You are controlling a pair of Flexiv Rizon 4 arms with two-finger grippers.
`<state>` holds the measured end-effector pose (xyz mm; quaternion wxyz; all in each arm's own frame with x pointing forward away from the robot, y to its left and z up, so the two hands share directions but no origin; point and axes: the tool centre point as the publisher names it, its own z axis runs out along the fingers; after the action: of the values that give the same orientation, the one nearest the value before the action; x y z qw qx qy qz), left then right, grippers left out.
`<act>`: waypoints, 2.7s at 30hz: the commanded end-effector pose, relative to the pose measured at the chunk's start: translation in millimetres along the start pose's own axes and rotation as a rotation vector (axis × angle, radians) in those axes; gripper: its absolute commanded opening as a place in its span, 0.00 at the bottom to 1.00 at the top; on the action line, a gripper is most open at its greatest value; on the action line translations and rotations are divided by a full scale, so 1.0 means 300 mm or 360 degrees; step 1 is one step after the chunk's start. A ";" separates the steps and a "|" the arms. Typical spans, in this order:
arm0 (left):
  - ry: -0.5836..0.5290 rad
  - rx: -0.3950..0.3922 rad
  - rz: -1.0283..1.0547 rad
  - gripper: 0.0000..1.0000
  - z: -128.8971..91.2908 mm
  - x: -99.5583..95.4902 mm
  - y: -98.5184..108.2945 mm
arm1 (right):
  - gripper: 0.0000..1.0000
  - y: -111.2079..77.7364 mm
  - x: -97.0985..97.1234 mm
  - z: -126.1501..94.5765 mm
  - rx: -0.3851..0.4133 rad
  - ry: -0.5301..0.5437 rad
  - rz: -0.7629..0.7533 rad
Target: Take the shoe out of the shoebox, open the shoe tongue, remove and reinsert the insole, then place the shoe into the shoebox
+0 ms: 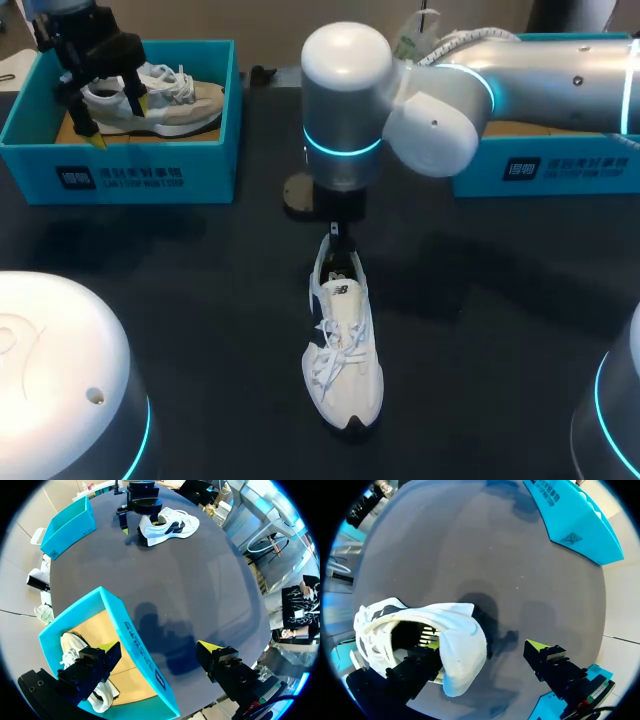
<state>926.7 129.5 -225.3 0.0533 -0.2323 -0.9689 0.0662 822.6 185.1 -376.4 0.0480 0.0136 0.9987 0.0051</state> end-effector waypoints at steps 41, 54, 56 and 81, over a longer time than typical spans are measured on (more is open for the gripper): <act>0.0001 -0.0002 0.0001 1.00 0.000 0.001 0.001 | 0.00 -0.230 -0.120 -0.450 0.0105 -0.0158 0.0077; 0.0001 -0.0002 0.0001 1.00 0.000 0.001 0.001 | 0.00 -0.258 -0.162 -0.529 0.0157 -0.0176 0.0063; 0.0001 -0.0002 0.0001 1.00 0.000 0.001 0.001 | 0.00 -0.258 -0.162 -0.529 0.0157 -0.0176 0.0063; 0.0001 -0.0002 0.0001 1.00 0.000 0.001 0.001 | 0.00 -0.684 -0.822 -0.846 0.0296 -0.0382 -0.0052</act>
<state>926.7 129.4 -225.2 0.0534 -0.2323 -0.9689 0.0661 998.0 -15.3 -103.1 0.1839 0.0127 0.9754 -0.1206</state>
